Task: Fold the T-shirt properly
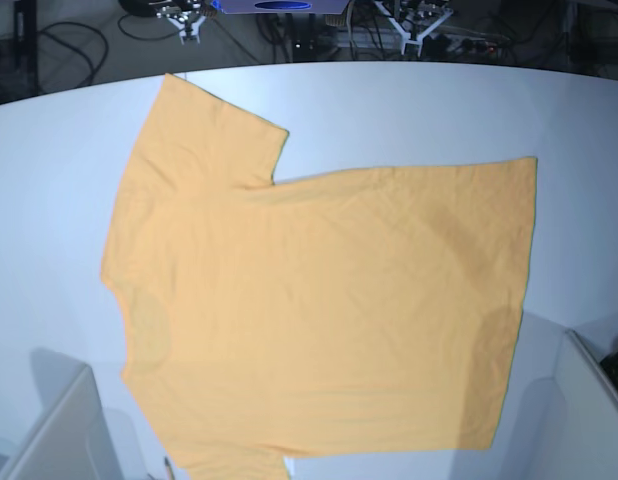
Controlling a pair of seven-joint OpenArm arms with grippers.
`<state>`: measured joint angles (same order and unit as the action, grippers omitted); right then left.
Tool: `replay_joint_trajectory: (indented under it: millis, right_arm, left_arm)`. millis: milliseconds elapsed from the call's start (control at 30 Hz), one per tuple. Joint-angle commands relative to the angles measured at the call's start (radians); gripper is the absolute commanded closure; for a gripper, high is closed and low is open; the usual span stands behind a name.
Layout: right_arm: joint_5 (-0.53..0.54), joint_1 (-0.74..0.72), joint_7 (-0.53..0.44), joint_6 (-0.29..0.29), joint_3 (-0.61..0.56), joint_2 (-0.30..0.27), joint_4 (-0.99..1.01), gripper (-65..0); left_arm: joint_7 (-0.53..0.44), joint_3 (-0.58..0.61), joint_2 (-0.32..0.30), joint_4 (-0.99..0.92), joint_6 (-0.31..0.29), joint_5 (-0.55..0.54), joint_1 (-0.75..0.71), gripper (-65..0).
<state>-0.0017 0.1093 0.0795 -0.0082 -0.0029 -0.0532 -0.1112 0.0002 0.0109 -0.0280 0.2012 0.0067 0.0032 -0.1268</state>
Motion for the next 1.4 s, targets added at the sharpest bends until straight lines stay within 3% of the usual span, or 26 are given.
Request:
replay_joint_trajectory:
  millis: [0,200,567,833,1033,1267,1367]
  right_arm:
    - [-0.004,0.005,0.006,0.001,-0.001,-0.001,0.000,0.0]
    - [-0.004,0.008,0.004,0.001,-0.003,-0.001,0.000,0.0]
    - [-0.002,0.108,-0.152,0.001,-0.001,-0.001,0.000,0.0]
    - [0.002,0.203,-0.283,0.001,0.007,-0.001,-0.009,0.0]
    - [0.004,0.407,-0.271,0.001,0.025,-0.001,-0.276,0.0]
    - [0.004,0.646,-0.132,0.001,0.186,0.029,-0.735,0.0]
    - [0.004,0.735,-0.070,0.001,0.231,0.045,-0.961,0.0]
  left_arm:
    - [-0.006,0.001,-0.002,0.002,0.000,0.002,-0.004,0.0]
    - [0.002,0.002,-0.002,0.002,0.000,0.004,-0.006,0.0]
    - [-0.009,0.002,-0.039,0.017,0.000,0.004,-0.076,0.0]
    - [-0.009,0.002,-0.060,0.320,-0.001,0.004,-0.311,0.0]
    - [-0.009,-0.006,-0.097,0.548,-0.001,-0.009,-0.488,0.0]
    - [-0.009,-0.015,-0.131,0.817,-0.001,-0.012,-0.673,0.0]
    - [-0.009,-0.076,-0.129,0.947,-0.001,-0.012,-0.759,0.0]
